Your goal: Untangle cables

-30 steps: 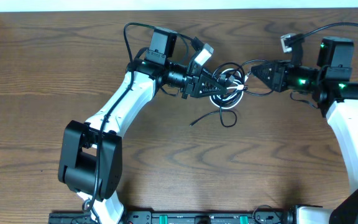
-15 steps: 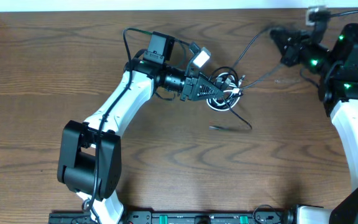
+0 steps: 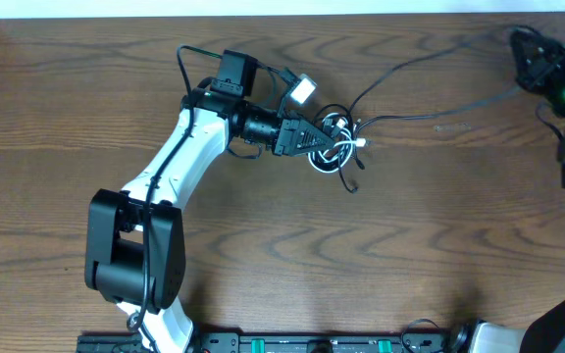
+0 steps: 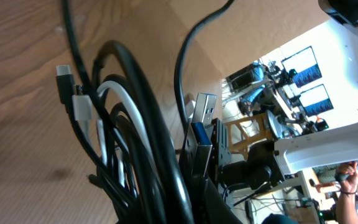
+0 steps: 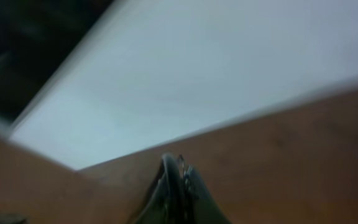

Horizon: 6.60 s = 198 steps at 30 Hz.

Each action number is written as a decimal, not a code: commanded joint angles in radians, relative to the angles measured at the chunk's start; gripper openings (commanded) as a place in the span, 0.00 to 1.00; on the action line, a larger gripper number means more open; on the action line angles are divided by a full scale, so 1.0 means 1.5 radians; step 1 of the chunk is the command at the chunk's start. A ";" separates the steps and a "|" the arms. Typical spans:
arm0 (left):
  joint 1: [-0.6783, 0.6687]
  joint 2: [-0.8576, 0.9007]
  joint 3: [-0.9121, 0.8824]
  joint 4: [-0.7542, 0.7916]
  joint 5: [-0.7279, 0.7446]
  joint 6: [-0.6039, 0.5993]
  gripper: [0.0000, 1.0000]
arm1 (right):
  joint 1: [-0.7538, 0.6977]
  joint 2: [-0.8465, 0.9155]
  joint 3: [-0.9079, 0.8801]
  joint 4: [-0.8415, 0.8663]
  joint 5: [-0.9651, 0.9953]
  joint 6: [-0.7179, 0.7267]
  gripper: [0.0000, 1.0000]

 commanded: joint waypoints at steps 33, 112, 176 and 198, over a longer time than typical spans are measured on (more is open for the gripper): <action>0.219 -0.010 0.002 -0.006 -0.029 -0.344 0.06 | -0.061 0.000 0.006 -0.430 0.601 -0.120 0.01; 0.031 -0.002 0.083 -0.035 -0.831 -0.451 0.62 | 0.227 0.063 0.017 -0.504 0.330 -0.313 0.67; 0.072 0.158 0.077 -0.045 -0.750 -0.600 0.07 | 0.656 0.241 0.057 -0.272 0.151 -0.313 0.53; 0.138 0.111 0.097 -0.122 -0.688 -0.496 0.63 | 0.762 0.267 0.057 -0.151 0.226 -0.313 0.69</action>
